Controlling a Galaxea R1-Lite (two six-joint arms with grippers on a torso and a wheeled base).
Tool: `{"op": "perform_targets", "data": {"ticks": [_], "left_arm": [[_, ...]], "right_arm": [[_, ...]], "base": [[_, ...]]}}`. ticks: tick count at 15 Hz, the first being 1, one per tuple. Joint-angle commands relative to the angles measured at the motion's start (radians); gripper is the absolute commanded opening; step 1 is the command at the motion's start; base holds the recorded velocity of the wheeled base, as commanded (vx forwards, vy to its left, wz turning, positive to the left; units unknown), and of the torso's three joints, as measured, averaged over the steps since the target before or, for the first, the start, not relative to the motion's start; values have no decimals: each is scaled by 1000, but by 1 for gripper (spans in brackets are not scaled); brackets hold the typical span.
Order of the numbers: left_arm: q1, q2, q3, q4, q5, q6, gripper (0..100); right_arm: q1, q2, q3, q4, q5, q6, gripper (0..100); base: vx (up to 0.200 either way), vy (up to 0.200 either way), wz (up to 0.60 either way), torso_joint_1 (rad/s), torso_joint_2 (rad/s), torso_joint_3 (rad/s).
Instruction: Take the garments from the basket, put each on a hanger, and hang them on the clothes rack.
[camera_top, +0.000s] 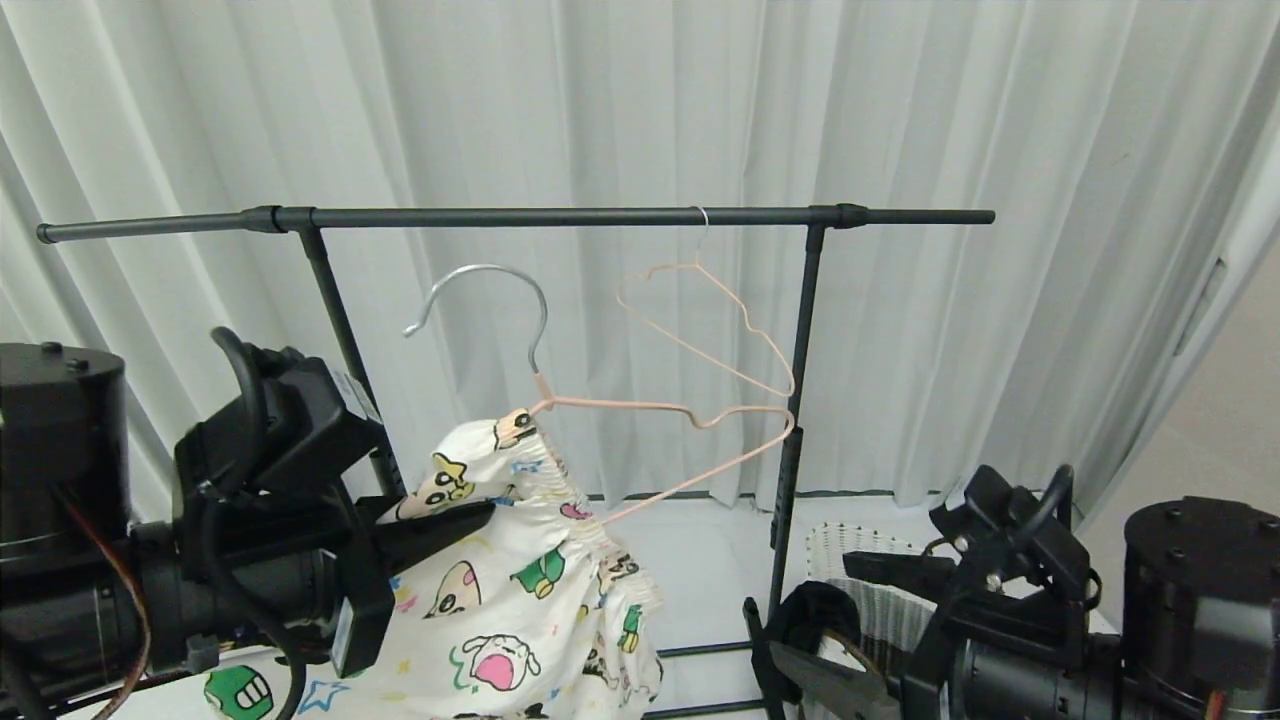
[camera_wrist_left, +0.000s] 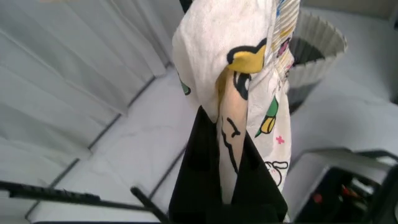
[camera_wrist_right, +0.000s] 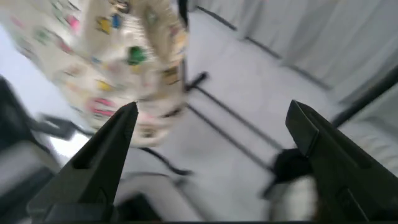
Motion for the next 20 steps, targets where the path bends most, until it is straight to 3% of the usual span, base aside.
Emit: {"op": "perform_targets", "data": {"ticks": [1, 6, 11, 13, 15, 18, 20], "left_arm": [[1, -18, -25, -3, -19, 1, 0], [-28, -41, -36, -3, -35, 4, 0], [-34, -41, -22, -3, -35, -10, 0], [-34, -41, -22, -3, -35, -22, 0], [-23, -41, -14, -3, -32, -24, 0], [10, -50, 16, -3, -32, -22, 0], [27, -56, 30, -3, -32, -19, 0]], "right_arm": [[16, 95, -87, -1, -7, 148, 100], [29, 304, -232, -13, -132, 233, 100], [136, 377, -216, -47, -190, 234, 100], [151, 419, -216, -47, -267, 231, 100], [135, 431, -199, -44, -308, 223, 100], [33, 429, -135, -44, -349, 108, 100], [-22, 425, -130, -44, -371, 79, 100]], "base": [[0, 0, 0, 0, 0, 0], [0, 0, 0, 0, 0, 0], [0, 0, 0, 0, 0, 0], [0, 0, 0, 0, 0, 0], [0, 0, 0, 0, 0, 0], [0, 0, 0, 0, 0, 0], [0, 0, 0, 0, 0, 0]]}}
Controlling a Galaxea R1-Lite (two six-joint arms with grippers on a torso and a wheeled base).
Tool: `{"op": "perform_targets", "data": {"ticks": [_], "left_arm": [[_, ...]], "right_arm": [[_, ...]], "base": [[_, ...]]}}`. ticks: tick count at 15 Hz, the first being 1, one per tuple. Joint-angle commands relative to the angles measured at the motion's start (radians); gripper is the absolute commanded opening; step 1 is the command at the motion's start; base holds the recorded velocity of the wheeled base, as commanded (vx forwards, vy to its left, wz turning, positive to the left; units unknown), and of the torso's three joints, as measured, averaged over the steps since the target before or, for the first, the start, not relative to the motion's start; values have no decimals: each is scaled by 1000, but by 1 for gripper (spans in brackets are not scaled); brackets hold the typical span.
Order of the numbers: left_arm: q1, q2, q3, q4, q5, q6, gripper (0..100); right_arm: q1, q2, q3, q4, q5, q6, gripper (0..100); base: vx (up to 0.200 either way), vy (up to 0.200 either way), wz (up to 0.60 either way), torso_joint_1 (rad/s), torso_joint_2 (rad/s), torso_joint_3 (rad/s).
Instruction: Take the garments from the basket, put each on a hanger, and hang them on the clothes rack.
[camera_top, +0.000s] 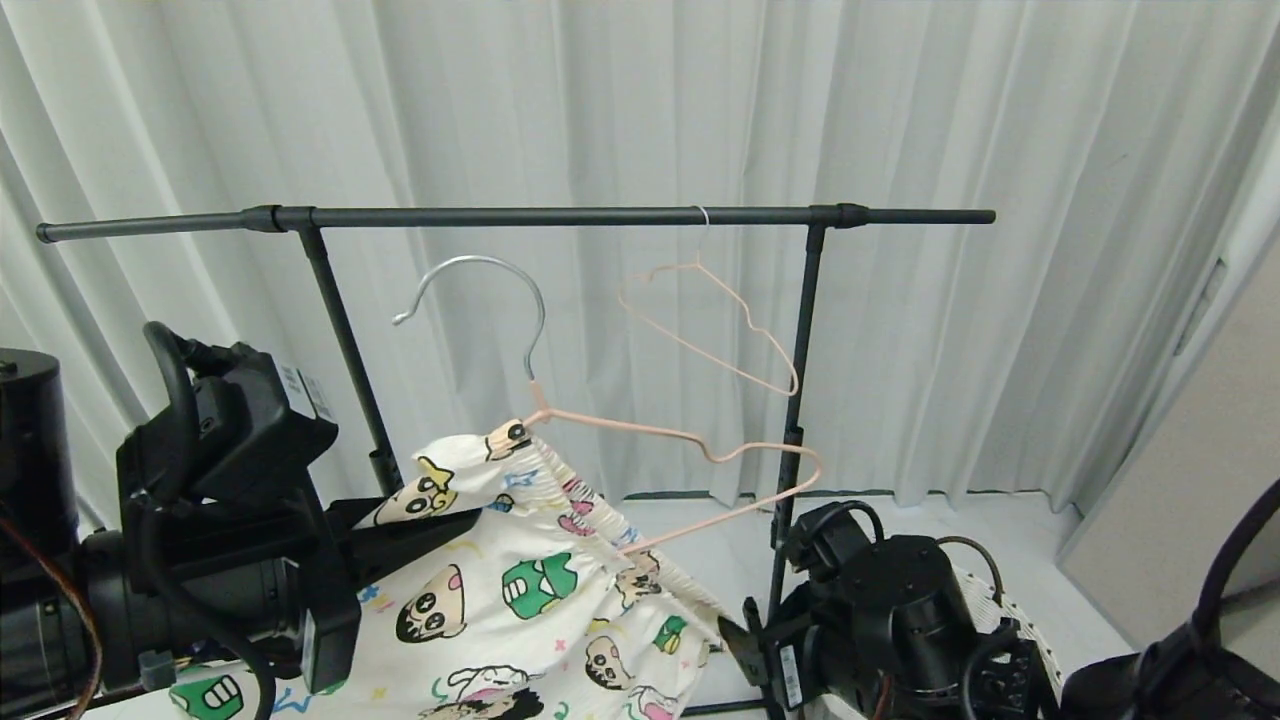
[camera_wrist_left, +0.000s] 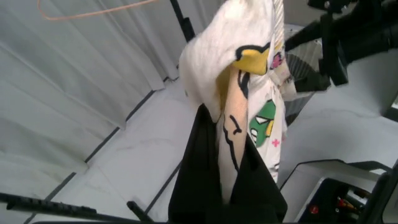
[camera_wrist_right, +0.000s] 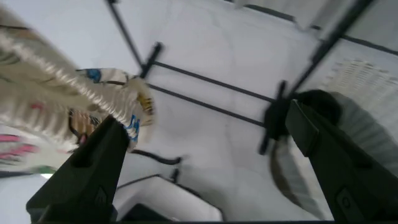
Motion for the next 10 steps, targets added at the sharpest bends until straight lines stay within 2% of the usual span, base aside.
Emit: {"op": "perform_targets", "data": {"ticks": [1, 4, 6, 10], "left_arm": [[19, -10, 32, -2, 3, 5, 0], [25, -19, 115, -1, 5, 17, 0], [36, -18, 159, -1, 5, 51, 0], [39, 27, 195, 1, 17, 66, 0]], "right_arm": [[-87, -12, 2, 1, -11, -23, 100], [-168, -47, 5, 1, -9, -78, 100], [-202, -64, 5, 1, -9, -109, 100], [-216, -131, -21, 18, 4, -175, 100]], "base": [[0, 0, 0, 0, 0, 0], [0, 0, 0, 0, 0, 0], [0, 0, 0, 0, 0, 0], [0, 0, 0, 0, 0, 0]]}}
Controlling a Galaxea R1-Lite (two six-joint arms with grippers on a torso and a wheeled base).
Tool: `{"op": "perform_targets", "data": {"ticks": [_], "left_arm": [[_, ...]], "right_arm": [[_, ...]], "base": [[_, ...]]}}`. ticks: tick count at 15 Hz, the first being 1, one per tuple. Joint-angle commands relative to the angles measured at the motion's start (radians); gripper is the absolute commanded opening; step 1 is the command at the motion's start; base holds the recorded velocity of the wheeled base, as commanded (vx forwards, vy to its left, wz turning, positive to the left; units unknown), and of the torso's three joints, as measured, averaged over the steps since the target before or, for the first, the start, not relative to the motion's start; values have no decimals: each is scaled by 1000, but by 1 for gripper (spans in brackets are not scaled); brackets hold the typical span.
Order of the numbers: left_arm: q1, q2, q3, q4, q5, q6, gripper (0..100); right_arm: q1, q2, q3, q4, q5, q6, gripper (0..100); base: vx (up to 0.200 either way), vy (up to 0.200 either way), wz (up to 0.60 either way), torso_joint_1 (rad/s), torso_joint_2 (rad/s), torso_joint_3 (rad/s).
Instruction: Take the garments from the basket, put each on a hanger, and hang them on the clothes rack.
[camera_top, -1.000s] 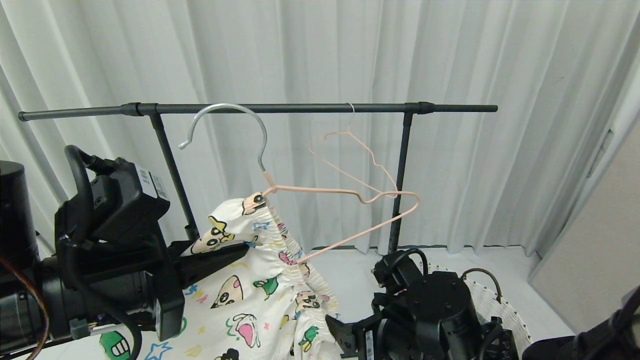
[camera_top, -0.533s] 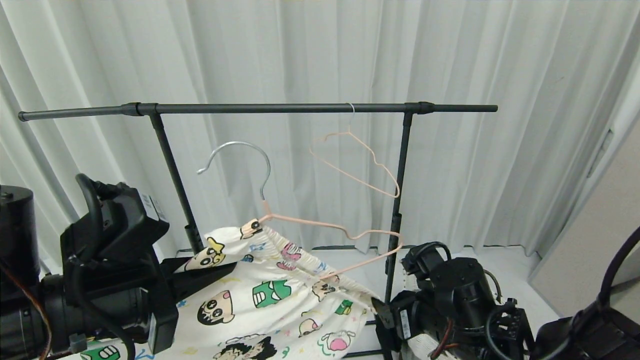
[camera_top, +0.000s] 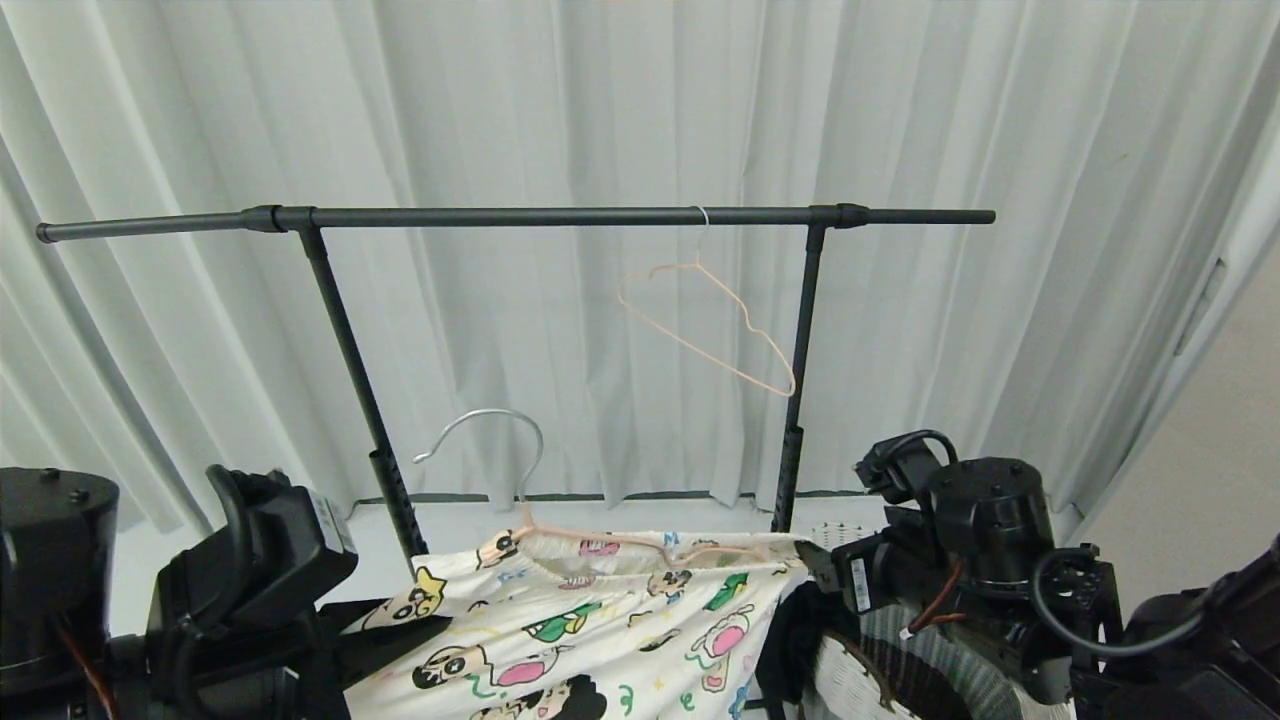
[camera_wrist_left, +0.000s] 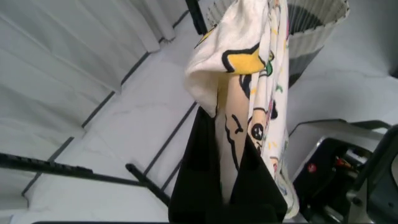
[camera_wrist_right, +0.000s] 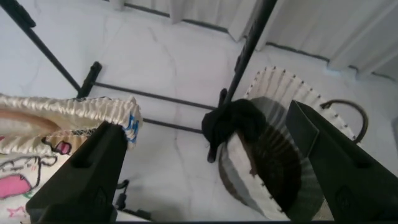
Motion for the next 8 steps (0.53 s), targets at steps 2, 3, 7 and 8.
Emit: {"op": "perform_targets", "data": {"ticks": [2, 3, 7, 8], "left_arm": [[-4, 88, 15, -1, 96, -4, 0], [-2, 133, 10, -3, 144, -4, 0], [6, 209, -27, -70, 170, -24, 0], [6, 222, -28, -103, 170, -38, 0]], "right_arm": [[-1, -86, -69, 73, 24, -41, 100], [1, -124, -143, 161, 51, -55, 100], [24, -218, -215, 306, 106, -130, 100], [39, -247, -215, 345, 123, -146, 100]], "base": [[0, 0, 0, 0, 0, 0], [0, 0, 0, 0, 0, 0], [0, 0, 0, 0, 0, 0], [0, 0, 0, 0, 0, 0]]}}
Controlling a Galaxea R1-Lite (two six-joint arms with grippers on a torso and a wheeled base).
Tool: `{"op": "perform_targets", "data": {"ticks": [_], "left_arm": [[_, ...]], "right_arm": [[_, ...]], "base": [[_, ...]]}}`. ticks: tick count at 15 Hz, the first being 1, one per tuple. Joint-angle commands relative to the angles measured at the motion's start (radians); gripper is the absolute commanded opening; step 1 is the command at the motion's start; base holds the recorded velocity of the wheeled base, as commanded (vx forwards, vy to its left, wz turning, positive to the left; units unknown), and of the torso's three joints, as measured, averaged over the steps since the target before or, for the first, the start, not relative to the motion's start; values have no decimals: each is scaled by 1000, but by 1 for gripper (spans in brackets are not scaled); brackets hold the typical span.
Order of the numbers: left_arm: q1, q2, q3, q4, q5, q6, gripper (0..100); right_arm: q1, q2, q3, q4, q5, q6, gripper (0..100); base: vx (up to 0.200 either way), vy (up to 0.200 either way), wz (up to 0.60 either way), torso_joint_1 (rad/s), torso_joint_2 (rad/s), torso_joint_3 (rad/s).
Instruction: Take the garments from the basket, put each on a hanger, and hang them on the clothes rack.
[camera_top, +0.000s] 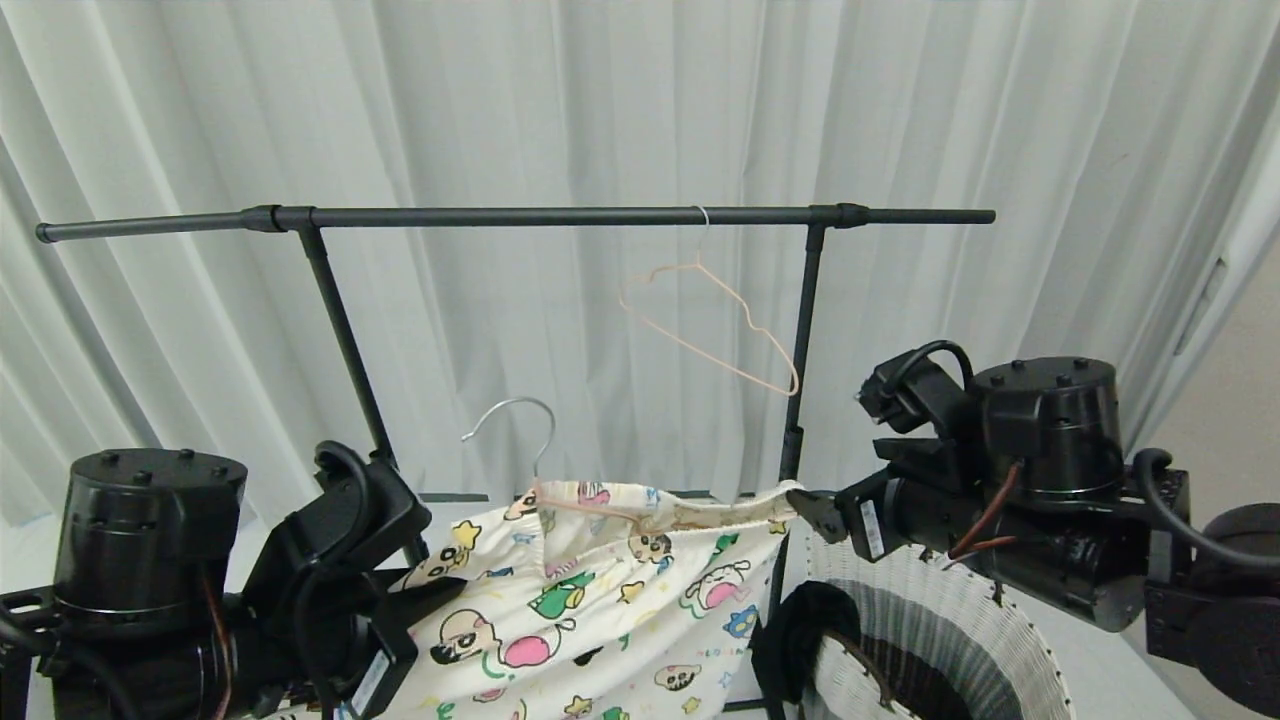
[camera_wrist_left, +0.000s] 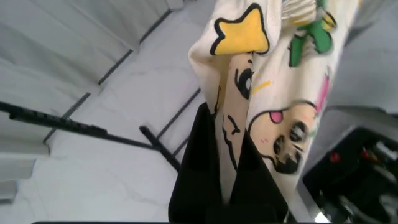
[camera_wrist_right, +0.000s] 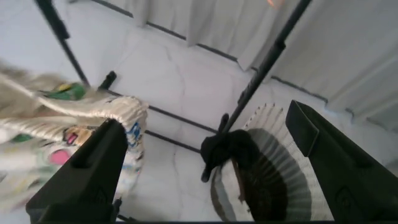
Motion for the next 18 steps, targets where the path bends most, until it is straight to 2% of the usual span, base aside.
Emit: {"op": "perform_targets", "data": {"ticks": [1, 3, 4, 5, 7, 8, 10, 13, 18], "left_arm": [[0, 46, -4, -35, -2, -19, 0], [-6, 44, -4, -109, -21, -54, 0], [-8, 46, -4, -115, -25, -56, 0], [-8, 43, -3, -166, -117, -57, 0], [-26, 29, -1, -166, -199, -50, 0], [-49, 23, -1, -166, -222, -50, 0], [-106, 11, -1, -167, -243, -44, 0], [-192, -9, 5, -166, -249, -42, 0], [-276, -35, 5, -167, -249, -41, 0]], "right_arm": [[39, -106, -7, 68, 40, -18, 100], [57, -197, -8, 200, 118, -56, 100], [57, -203, -8, 210, 124, -61, 100], [51, -260, -12, 312, 198, -120, 100], [46, -260, -38, 354, 242, -191, 100], [46, -246, -59, 374, 289, -231, 100], [46, -197, -113, 409, 365, -340, 100], [48, -114, -188, 429, 439, -453, 100], [56, -74, -194, 431, 474, -476, 100]], "base": [[0, 0, 0, 0, 0, 0], [0, 0, 0, 0, 0, 0], [0, 0, 0, 0, 0, 0], [0, 0, 0, 0, 0, 0], [0, 0, 0, 0, 0, 0], [0, 0, 0, 0, 0, 0], [0, 0, 0, 0, 0, 0], [0, 0, 0, 0, 0, 0], [0, 0, 0, 0, 0, 0]]}}
